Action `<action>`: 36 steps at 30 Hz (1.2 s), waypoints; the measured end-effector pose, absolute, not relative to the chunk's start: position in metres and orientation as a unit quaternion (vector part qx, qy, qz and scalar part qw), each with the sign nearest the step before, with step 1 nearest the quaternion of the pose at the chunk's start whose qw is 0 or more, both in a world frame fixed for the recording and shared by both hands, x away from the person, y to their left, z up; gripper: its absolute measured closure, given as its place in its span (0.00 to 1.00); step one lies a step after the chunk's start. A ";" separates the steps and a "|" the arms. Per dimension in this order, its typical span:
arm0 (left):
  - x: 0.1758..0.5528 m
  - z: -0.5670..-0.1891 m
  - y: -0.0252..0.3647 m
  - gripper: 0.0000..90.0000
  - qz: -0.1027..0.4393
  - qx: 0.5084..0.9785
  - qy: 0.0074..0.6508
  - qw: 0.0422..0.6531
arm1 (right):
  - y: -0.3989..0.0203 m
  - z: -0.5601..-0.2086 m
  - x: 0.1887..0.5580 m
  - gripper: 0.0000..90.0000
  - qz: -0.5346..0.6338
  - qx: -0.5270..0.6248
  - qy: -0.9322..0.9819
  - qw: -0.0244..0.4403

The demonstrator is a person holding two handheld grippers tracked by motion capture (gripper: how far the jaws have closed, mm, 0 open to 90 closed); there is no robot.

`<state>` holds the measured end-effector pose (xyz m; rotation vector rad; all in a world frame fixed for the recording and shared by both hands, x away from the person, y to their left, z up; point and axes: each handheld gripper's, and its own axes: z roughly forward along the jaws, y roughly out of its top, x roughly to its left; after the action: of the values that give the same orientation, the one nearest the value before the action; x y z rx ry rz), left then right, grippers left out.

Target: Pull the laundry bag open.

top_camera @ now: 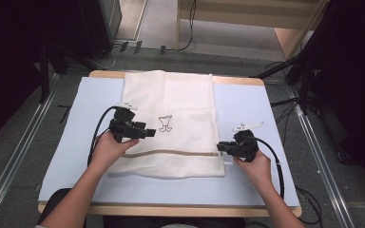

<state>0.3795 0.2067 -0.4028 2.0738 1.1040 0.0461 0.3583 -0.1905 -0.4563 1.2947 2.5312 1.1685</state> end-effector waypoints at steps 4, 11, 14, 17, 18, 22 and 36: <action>0.380 -0.404 0.200 0.44 0.020 0.819 0.426 0.385 | -0.192 -0.460 0.358 1.00 0.373 0.426 0.824 0.020; 0.380 -0.406 0.190 0.45 0.021 0.825 0.414 0.383 | -0.189 -0.468 0.357 1.00 0.370 0.429 0.824 0.001; 0.379 -0.407 0.186 0.45 0.027 0.831 0.405 0.380 | -0.186 -0.467 0.355 1.00 0.370 0.426 0.825 -0.004; 0.379 -0.407 0.183 0.46 0.024 0.832 0.400 0.383 | -0.183 -0.466 0.353 1.00 0.368 0.421 0.829 0.000; 0.379 -0.407 0.182 0.46 0.023 0.832 0.399 0.384 | -0.182 -0.466 0.353 1.00 0.368 0.421 0.829 0.000; 0.379 -0.408 0.179 0.47 0.020 0.834 0.395 0.386 | -0.177 -0.466 0.352 1.00 0.369 0.415 0.832 0.001; 0.376 -0.405 0.168 0.49 0.011 0.833 0.383 0.399 | -0.185 -0.459 0.351 1.00 0.374 0.411 0.831 0.021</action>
<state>0.3756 0.1684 -0.4053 2.1074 0.9692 0.0288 0.3511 -0.1850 -0.4588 1.2759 2.5763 1.1612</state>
